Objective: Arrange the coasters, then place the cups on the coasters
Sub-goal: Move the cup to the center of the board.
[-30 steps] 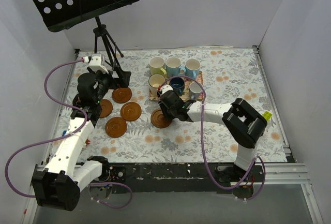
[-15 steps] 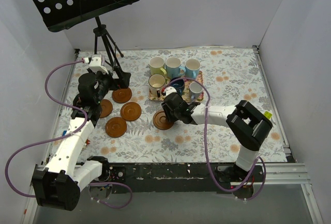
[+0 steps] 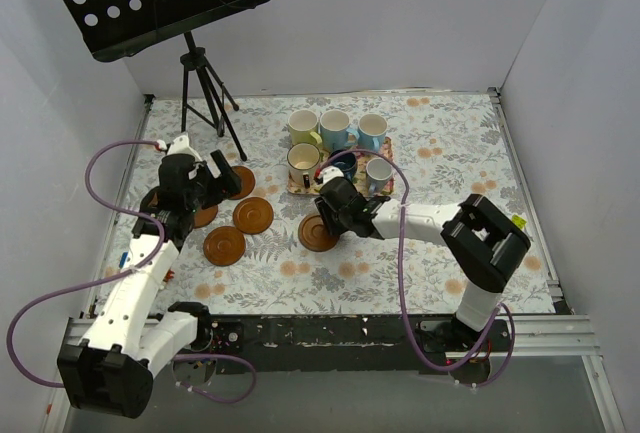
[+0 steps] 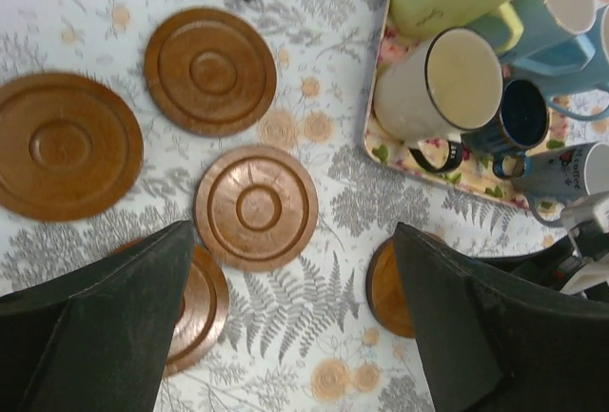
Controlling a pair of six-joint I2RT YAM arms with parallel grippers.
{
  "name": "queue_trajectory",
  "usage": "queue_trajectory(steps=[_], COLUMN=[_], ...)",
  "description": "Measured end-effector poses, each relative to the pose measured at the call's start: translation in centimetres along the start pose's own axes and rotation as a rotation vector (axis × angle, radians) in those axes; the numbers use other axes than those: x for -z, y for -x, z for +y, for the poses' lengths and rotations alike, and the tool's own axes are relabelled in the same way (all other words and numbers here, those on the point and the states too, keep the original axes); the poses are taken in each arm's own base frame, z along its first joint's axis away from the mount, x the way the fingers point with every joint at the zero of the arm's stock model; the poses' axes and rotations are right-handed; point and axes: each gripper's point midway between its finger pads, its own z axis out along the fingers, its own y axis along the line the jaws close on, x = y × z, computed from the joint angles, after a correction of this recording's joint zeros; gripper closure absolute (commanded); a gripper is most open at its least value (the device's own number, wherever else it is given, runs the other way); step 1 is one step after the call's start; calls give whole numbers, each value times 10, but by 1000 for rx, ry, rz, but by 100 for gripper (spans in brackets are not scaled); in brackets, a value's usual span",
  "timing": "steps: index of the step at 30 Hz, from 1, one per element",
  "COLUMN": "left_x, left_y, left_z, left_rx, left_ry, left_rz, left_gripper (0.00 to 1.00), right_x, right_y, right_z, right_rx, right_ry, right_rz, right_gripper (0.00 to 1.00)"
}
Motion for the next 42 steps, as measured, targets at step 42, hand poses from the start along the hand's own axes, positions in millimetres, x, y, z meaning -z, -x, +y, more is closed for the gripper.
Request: queue_trajectory(steps=[42], left_x=[-36], left_y=[-154], left_z=[61], left_rx=[39], left_ry=[487], left_rz=[352], left_gripper=[24], right_x=[69], right_y=[67], right_z=[10], right_rx=[-7], right_ry=[202], right_rz=[-233], right_gripper=[30])
